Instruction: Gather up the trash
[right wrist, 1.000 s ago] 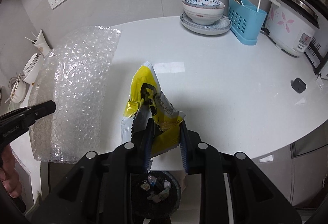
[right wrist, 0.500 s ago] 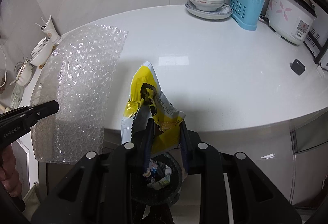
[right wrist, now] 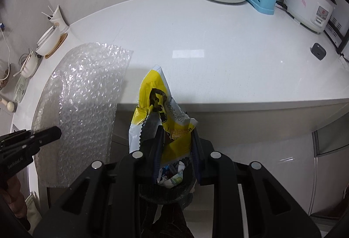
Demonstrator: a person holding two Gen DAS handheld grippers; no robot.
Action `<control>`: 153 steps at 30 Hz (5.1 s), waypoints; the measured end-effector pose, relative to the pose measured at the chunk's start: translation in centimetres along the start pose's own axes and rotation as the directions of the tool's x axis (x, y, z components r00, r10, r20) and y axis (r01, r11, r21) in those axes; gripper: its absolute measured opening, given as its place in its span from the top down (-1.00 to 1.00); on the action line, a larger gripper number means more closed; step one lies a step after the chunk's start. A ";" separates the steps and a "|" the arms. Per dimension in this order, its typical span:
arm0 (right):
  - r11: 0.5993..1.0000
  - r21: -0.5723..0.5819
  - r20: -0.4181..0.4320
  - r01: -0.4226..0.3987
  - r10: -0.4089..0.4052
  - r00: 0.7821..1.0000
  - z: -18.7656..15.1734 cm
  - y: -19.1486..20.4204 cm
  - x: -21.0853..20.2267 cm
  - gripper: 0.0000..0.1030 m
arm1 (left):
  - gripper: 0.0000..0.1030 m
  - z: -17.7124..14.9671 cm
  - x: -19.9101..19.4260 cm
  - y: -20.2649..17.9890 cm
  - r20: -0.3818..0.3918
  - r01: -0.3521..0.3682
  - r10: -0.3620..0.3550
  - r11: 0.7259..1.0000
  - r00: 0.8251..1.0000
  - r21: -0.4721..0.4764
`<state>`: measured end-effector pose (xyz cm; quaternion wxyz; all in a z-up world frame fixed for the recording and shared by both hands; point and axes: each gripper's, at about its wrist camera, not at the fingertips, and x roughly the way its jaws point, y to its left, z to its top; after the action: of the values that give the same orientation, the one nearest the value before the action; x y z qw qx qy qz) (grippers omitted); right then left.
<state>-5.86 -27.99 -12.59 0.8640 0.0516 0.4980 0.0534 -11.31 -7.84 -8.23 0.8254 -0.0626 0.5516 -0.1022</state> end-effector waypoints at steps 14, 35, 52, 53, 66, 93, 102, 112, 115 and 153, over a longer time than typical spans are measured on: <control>1.000 -0.016 -0.083 -0.010 0.008 0.997 -4.6 1.2 1.6 0.56 | 0.86 -5.3 2.6 1.3 -0.081 -0.063 0.062 0.998 0.995 -0.011; 0.998 -0.049 -0.198 -0.045 0.035 0.980 -8.0 2.9 10.9 0.56 | 0.86 -6.9 14.0 2.3 -0.197 -0.108 0.097 0.993 0.976 -0.046; 0.999 -0.034 -0.273 -0.027 0.017 0.962 -9.3 2.2 15.3 0.56 | 0.76 -9.7 21.3 1.0 -0.311 -0.114 0.132 0.991 0.941 0.075; 0.999 -0.034 -0.274 -0.026 0.016 0.962 -9.3 2.3 15.2 0.56 | 0.76 -9.7 20.9 1.4 -0.300 -0.116 0.134 0.990 0.945 0.077; 0.999 -0.039 -0.283 -0.027 0.015 0.959 -9.0 1.9 14.8 0.55 | 0.30 -8.1 20.3 0.9 -0.254 -0.104 0.115 0.993 0.960 0.057; 0.977 -0.171 -0.328 -0.131 0.069 0.942 -9.8 7.8 19.1 0.37 | -0.88 -6.8 14.0 6.7 -0.076 -0.131 0.122 0.985 0.990 -0.114; 0.982 -0.157 -0.318 -0.102 0.047 0.947 -9.6 6.8 19.0 -0.06 | -0.88 -7.0 15.0 7.2 -0.102 -0.155 0.143 0.981 0.984 -0.115; 0.999 -0.025 -0.201 -0.046 0.040 0.979 -5.8 4.1 12.8 -0.84 | -0.88 -5.6 12.9 6.8 -0.139 -0.148 0.123 0.972 0.983 -0.185; 1.000 0.005 -0.157 -0.028 0.029 0.987 -4.3 3.4 8.9 -0.85 | -0.88 -4.3 10.0 5.6 -0.105 -0.140 0.122 0.973 0.987 -0.185; 0.997 0.001 -0.013 0.075 -0.075 0.997 -0.5 6.0 -13.5 -0.85 | -0.88 0.2 -9.7 -2.8 0.058 -0.125 0.127 0.992 0.990 -0.034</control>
<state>-13.24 -24.01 -0.48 0.8621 0.0333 0.5053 0.0210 -14.98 -8.26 1.15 0.8454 -0.0430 0.5309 -0.0395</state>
